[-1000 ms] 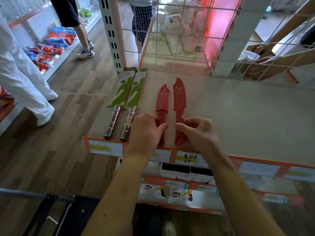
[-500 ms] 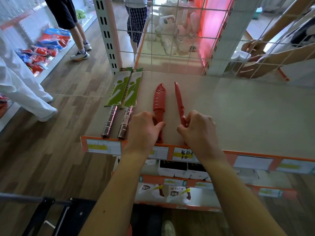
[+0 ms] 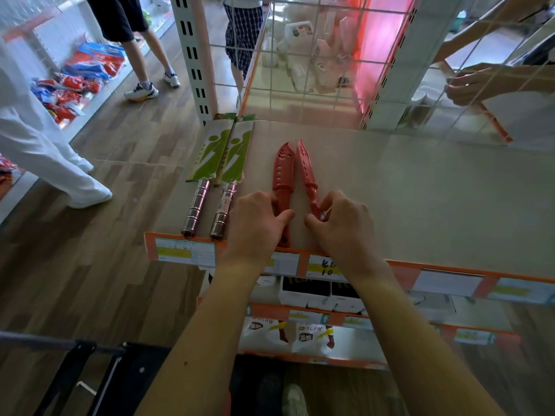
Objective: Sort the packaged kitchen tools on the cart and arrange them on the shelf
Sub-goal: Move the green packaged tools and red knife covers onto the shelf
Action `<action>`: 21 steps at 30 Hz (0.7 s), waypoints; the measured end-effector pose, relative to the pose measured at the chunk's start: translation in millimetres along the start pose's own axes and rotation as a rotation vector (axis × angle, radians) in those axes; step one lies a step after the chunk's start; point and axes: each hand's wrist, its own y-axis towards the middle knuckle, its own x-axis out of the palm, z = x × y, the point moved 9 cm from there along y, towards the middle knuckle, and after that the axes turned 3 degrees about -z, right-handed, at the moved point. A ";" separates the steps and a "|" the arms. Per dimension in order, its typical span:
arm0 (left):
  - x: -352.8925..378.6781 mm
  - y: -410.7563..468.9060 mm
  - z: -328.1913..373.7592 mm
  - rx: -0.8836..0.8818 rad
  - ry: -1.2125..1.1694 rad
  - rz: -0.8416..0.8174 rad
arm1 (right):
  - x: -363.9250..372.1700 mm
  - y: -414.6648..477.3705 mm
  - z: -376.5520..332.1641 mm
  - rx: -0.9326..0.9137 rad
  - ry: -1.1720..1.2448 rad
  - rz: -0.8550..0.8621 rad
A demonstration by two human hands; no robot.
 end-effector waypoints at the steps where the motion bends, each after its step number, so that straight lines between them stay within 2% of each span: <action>1: 0.0 0.1 -0.2 0.000 0.008 0.002 | 1.2 0.0 0.1 0.003 0.002 0.000; 21: -2.1 -4.5 -0.9 -0.016 0.038 0.031 | 2.9 -3.0 -6.6 -0.033 0.030 0.020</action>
